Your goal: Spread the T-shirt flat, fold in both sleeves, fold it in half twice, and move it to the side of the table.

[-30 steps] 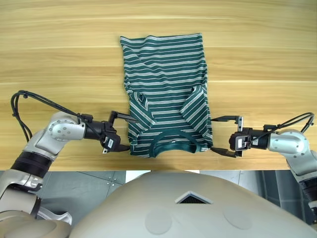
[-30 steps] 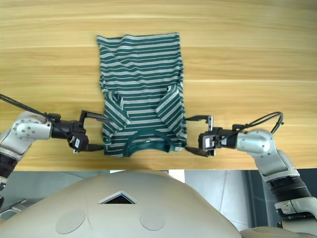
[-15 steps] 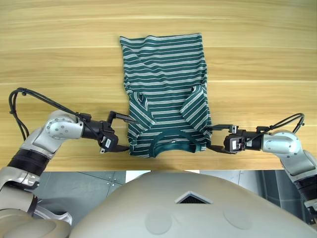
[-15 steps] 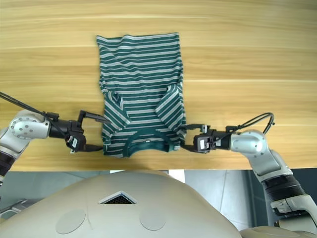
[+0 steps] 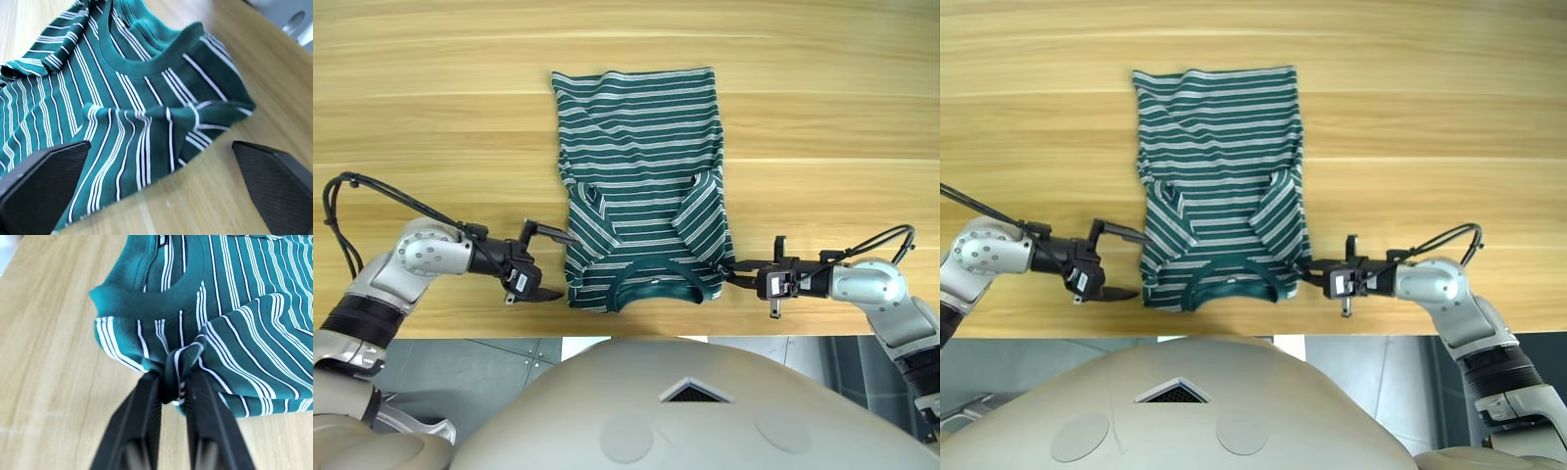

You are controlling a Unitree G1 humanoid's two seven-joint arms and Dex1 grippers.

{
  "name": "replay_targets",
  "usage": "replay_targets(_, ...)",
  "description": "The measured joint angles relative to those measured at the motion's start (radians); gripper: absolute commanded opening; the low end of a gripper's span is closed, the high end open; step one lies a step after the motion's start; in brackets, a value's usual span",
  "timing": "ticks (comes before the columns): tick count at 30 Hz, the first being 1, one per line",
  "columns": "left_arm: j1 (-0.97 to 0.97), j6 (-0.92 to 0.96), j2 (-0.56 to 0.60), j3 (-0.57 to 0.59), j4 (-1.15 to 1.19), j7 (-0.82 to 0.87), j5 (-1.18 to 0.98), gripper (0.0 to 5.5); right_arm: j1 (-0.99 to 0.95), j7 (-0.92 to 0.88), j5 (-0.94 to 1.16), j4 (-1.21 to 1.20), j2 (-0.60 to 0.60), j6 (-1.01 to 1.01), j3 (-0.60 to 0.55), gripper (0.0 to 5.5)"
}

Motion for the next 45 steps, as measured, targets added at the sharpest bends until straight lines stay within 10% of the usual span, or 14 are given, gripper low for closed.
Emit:
replay_targets(6, -0.009, 0.0, -0.045, -0.035, 0.002, -0.02, -0.018, 5.4, 0.0, 0.0, 0.0, -0.003, 0.0, 0.002, 0.0, 0.09)
replay_targets(38, -0.027, -0.008, -0.056, -0.047, 0.071, -0.116, -0.04, 0.15, -0.006, 0.001, 0.001, -0.01, 0.022, 0.005, 0.0, 0.09)
replay_targets(45, -0.028, -0.005, -0.056, -0.047, 0.059, -0.145, -0.057, 0.03, -0.009, 0.013, 0.006, -0.025, 0.022, 0.005, 0.0, 0.09)
